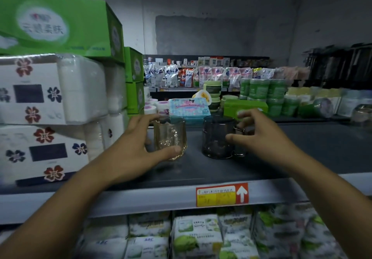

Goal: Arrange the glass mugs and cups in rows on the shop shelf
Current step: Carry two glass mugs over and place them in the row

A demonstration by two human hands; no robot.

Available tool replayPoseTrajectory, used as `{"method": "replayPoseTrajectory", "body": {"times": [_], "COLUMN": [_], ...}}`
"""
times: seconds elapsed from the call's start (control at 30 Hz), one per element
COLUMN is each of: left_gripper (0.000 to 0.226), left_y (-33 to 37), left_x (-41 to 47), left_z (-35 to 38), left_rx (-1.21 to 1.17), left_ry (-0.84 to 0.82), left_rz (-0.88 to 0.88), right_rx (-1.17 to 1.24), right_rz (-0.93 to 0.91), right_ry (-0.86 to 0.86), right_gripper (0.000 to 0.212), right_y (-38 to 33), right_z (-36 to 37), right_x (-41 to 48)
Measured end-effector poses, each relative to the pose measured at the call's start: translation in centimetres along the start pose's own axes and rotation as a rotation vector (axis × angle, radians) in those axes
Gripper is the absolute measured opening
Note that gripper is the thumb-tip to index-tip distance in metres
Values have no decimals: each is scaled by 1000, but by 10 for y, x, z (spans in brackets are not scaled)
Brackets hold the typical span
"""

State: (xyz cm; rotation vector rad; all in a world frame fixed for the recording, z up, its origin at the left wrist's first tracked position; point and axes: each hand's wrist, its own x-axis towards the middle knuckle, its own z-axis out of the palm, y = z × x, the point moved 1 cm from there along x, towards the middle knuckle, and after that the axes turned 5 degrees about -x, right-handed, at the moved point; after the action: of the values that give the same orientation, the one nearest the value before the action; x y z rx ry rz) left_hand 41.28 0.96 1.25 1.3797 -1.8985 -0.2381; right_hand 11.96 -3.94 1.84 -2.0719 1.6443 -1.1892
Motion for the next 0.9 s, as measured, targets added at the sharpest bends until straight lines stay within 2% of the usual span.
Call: {"method": "replayPoseTrajectory", "body": {"times": [0.1,0.23,0.33,0.4,0.5,0.63,0.83,0.9], "left_gripper": [66,55,25,8,22,17,35,42], "left_y": [7,8,4,0,-9,-12,-16,-15], "left_x": [0,-1,0,4,10,9,15,17], "left_z": [7,11,12,11,12,8,11,14], "left_rx": [-87,-157,-164,-180,-469,-915,-1111,-1149], "left_ry": [178,244,280,312,239,98,-14,-7], "left_rz": [-33,-152,-178,-186,-306,-476,-499,-487], "right_rx": [137,334,356,313,203,463,437,444], "right_rz": [81,163,187,169,116,224,375,419], "right_ry": [-50,-244,-348,-338,-190,-180,-134,-137], "right_gripper": [26,39,35,41,44,30,33,34], "right_y": [9,14,9,6,0,-1,-9,-12], "right_z": [-5,-12,-12,-10,-4,7,12,16], "right_x": [5,2,-1,-2,-6,-6,0,0]}}
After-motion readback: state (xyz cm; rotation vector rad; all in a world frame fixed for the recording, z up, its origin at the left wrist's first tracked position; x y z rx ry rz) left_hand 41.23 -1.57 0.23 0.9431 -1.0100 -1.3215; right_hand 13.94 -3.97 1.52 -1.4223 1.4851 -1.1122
